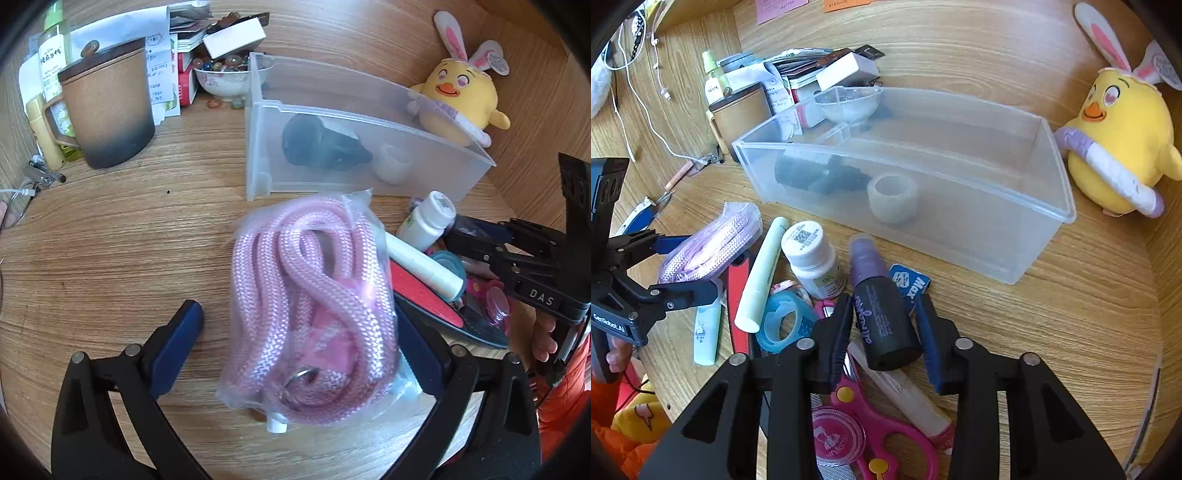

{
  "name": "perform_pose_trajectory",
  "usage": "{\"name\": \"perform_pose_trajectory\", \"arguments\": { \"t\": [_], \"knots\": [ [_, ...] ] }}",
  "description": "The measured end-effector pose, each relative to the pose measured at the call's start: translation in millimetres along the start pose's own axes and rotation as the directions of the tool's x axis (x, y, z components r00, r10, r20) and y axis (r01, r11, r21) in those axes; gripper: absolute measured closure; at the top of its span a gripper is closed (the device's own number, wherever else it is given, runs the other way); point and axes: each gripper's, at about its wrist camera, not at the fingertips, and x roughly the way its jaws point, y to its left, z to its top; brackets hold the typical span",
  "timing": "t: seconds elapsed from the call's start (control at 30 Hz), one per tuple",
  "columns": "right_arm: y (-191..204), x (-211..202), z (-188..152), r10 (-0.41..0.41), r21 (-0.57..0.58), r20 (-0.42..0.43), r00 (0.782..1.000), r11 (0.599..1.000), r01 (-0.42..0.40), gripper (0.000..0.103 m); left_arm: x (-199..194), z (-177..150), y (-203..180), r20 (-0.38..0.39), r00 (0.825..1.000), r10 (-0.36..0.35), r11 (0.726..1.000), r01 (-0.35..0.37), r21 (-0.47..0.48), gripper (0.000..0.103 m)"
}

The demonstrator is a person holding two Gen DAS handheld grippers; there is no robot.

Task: Organize objects
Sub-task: 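Grasp the bagged pink rope with the left tool while the right tool grasps the black nail polish bottle, then lower both held items into the clear box and open both tools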

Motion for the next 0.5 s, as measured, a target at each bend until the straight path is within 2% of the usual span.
{"name": "perform_pose_trajectory", "arguments": {
  "t": [0.03,0.1,0.13,0.3,0.5],
  "knots": [
    [-1.0,0.9,-0.5,0.002,0.004,0.003,1.000,1.000,-0.002,0.077,-0.5,-0.8,-1.9,0.008,1.000,0.007,1.000,-0.008,0.011,0.010],
    [-1.2,-0.2,-1.5,0.003,0.007,0.007,1.000,1.000,-0.003,0.078,-1.6,-1.8,-7.0,0.020,1.000,0.017,0.999,-0.018,0.038,0.032],
    [-0.8,-1.3,-1.6,0.007,0.005,0.010,1.000,1.000,-0.007,0.079,-2.7,-2.3,-8.1,0.026,0.999,0.022,0.999,-0.023,0.043,0.035],
    [3.4,-12.2,-1.2,-0.004,-0.014,0.042,0.999,1.000,0.004,0.079,-5.9,-3.1,-4.1,0.044,0.999,0.031,0.999,-0.032,0.024,0.043],
    [2.6,-28.7,-2.0,-0.006,-0.008,0.082,0.997,1.000,0.007,0.079,-14.9,-4.0,0.1,0.086,0.993,0.078,0.997,-0.078,0.002,0.047]
  ]
}}
